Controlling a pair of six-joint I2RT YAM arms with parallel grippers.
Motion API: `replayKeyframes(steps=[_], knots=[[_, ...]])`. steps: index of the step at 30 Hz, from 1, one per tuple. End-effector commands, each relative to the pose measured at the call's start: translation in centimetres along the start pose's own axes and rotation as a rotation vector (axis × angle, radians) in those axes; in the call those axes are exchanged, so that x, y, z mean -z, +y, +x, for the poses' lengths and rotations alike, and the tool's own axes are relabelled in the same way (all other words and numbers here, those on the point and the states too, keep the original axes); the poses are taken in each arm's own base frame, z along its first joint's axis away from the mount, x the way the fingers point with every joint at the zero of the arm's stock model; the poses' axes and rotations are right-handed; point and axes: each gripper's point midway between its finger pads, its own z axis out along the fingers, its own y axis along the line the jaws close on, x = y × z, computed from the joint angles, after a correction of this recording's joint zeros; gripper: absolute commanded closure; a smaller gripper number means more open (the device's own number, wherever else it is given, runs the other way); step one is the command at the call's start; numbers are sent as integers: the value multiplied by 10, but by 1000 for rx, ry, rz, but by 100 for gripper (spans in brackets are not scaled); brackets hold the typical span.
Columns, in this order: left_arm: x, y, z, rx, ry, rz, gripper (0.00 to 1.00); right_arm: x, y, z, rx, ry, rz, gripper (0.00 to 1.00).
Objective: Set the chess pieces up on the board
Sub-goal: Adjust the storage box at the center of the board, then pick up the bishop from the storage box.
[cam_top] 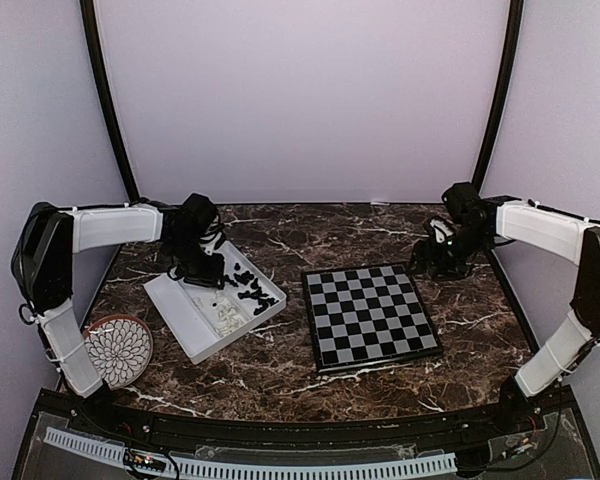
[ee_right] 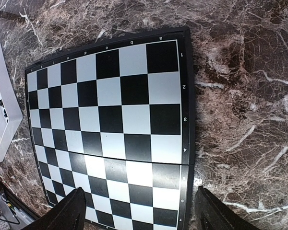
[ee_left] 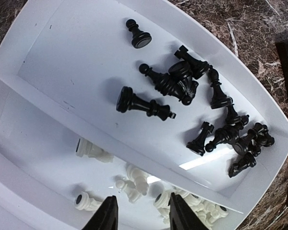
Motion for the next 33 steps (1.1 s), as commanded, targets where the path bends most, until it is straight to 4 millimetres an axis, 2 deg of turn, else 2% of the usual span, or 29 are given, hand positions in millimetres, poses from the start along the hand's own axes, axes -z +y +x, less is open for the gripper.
replayKeyframes(steps=[1, 7, 17, 31, 33], knots=[[13, -4, 1, -32, -36, 25, 61, 1, 8, -10, 13, -26, -23, 21], [2, -4, 5, -75, -7, 30, 71, 4, 9, -11, 18, -26, -19, 21], [-16, -1, 10, -117, 24, 22, 71, 9, 6, -4, 14, -22, -7, 21], [-28, -5, -7, -153, -27, 34, 78, 11, 7, -6, 13, -23, -7, 21], [-28, -6, -9, -158, -44, 40, 81, 11, 8, -7, 12, -20, -7, 21]])
